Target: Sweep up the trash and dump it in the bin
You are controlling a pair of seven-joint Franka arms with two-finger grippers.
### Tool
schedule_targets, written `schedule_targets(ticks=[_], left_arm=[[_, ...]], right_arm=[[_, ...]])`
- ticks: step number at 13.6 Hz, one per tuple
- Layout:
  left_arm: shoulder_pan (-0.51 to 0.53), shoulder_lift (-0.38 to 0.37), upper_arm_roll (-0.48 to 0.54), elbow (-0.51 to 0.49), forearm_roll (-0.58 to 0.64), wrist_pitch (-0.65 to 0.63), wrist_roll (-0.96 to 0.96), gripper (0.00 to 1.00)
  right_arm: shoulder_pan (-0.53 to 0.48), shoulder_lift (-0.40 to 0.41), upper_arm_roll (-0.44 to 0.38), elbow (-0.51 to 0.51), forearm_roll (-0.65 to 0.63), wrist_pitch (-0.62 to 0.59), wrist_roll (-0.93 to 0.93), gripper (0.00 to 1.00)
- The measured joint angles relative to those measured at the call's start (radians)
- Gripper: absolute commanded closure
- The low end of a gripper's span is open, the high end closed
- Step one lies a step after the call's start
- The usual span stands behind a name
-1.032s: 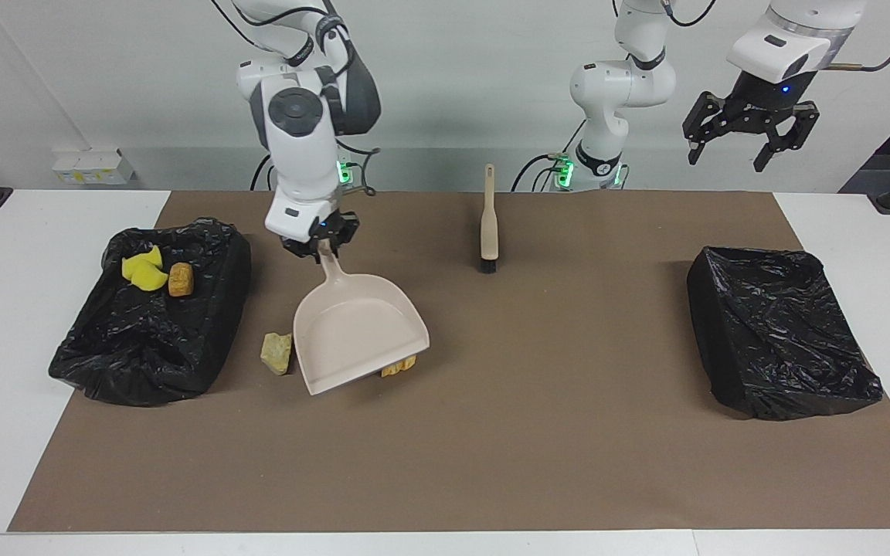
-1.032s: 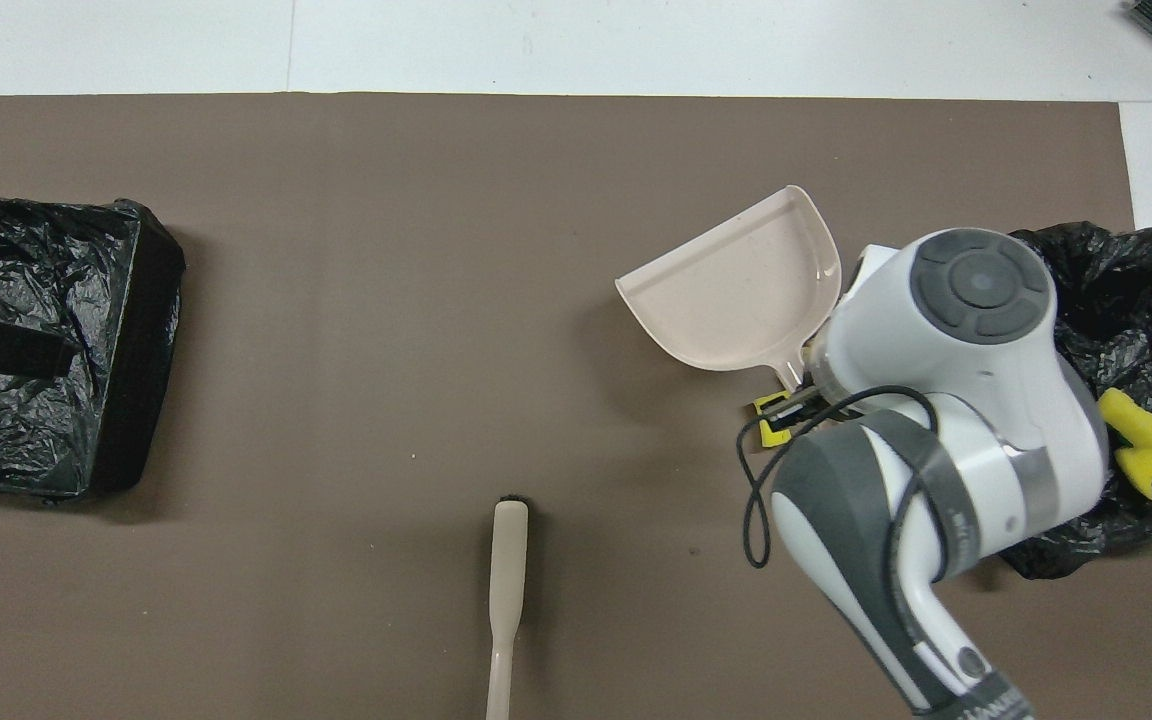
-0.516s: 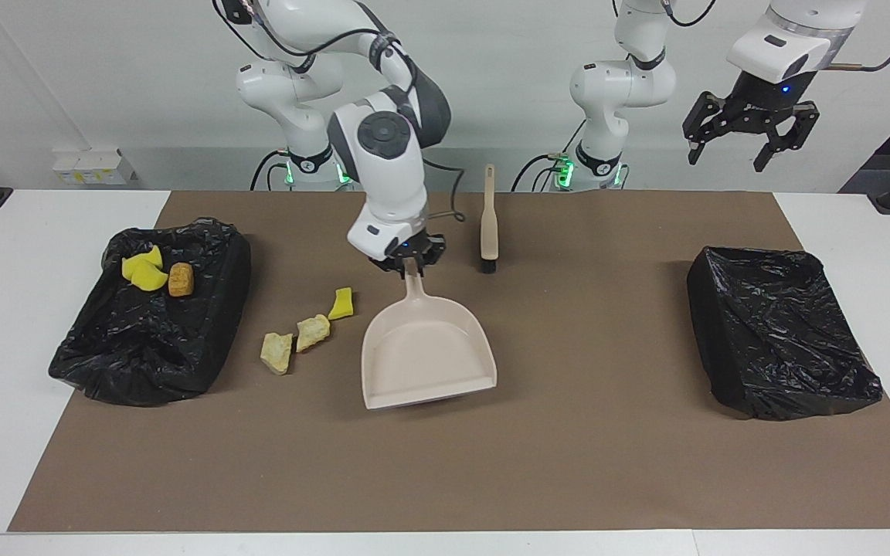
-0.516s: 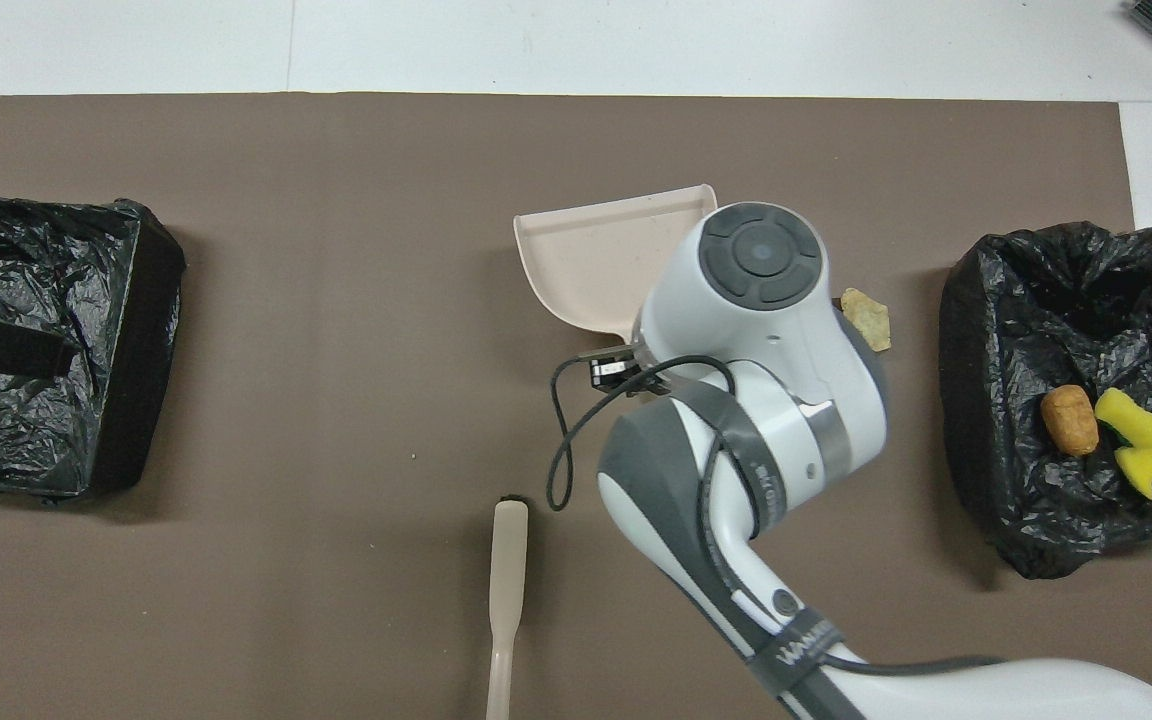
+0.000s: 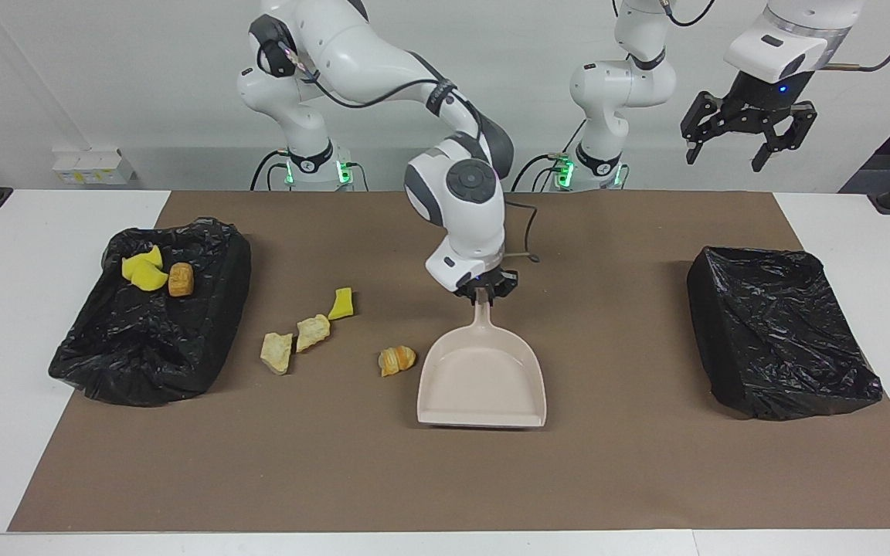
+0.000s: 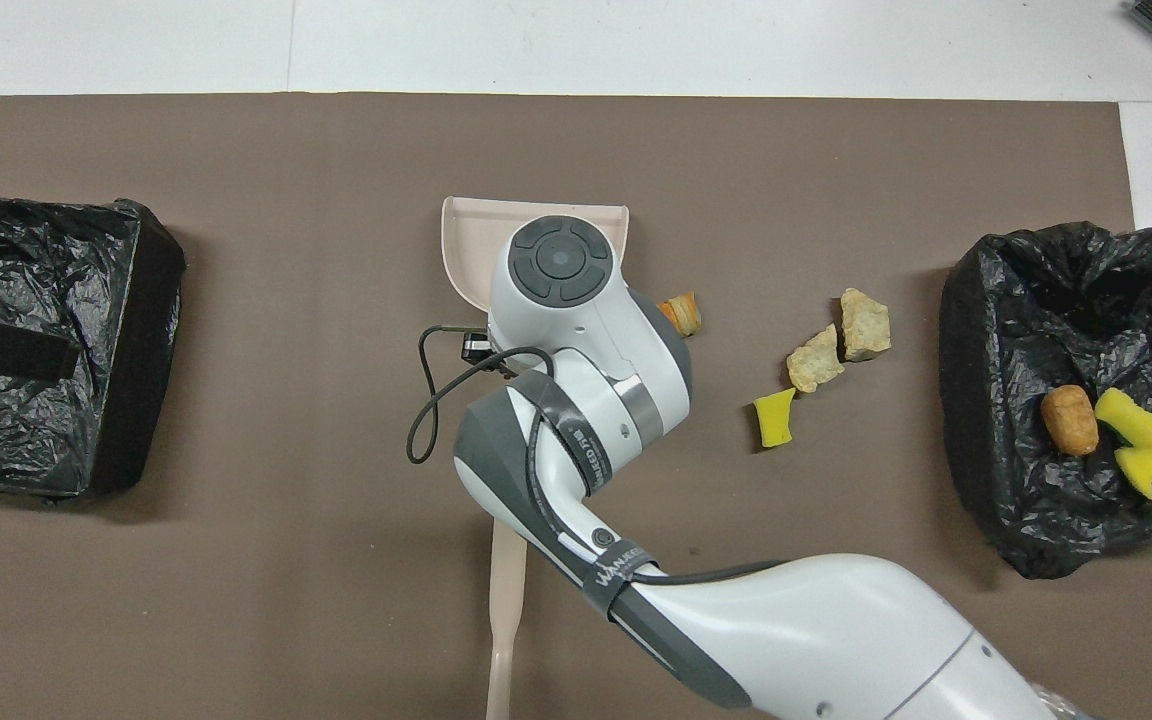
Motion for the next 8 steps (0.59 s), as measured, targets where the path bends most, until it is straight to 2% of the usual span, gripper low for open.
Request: schedule_targets(ticks=[1, 4, 8], left_arm=[[0.000, 0.000, 0.000, 0.000, 0.000, 0.000, 0.000, 0.00], [0.000, -0.001, 0.002, -0.001, 0.000, -0.001, 0.000, 0.00], [0.000, -0.001, 0.003, -0.002, 0.000, -0.001, 0.000, 0.00]], right_arm=[[0.005, 0.025, 0.000, 0.017, 0.000, 0.013, 0.006, 0.01], [0.004, 0.046, -0.001, 0.035, 0.000, 0.022, 0.007, 0.00], [0.000, 0.017, -0.002, 0.055, 0.000, 0.011, 0.007, 0.00]])
